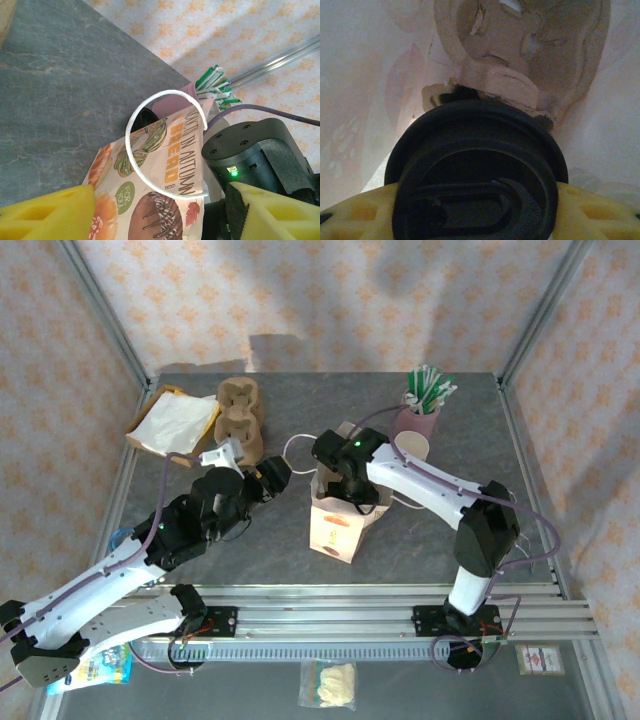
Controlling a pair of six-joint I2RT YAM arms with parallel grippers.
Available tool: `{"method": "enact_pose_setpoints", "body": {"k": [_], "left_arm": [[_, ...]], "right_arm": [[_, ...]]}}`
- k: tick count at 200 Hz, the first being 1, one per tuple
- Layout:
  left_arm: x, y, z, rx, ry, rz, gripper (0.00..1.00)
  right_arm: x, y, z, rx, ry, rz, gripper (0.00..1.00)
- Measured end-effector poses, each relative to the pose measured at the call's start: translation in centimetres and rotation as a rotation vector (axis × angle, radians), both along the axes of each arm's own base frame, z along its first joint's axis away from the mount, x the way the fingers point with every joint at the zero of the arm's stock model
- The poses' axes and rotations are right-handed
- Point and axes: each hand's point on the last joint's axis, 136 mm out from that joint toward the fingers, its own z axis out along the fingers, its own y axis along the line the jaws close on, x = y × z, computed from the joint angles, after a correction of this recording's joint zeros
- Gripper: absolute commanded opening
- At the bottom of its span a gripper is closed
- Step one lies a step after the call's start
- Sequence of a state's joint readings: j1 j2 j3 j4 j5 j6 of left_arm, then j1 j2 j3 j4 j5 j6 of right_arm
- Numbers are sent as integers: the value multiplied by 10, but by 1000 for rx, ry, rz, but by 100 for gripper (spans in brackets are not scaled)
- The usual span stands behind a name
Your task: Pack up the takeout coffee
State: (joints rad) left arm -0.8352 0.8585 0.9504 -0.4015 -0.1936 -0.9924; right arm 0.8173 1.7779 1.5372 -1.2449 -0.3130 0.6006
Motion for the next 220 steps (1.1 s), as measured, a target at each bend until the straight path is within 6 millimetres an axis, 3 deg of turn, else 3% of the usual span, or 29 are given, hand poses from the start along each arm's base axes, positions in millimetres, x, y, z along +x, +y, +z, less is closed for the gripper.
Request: {"method": "enact_pose_setpoints", "body": {"k": [109, 220], "left_arm": [[-1, 5, 0, -7, -5, 9, 70], [0, 6, 1, -6, -6, 14, 70]], "right_arm": [[1, 1, -3, 0, 3, 14, 40], [4, 3, -1, -20, 12, 26, 66]]}}
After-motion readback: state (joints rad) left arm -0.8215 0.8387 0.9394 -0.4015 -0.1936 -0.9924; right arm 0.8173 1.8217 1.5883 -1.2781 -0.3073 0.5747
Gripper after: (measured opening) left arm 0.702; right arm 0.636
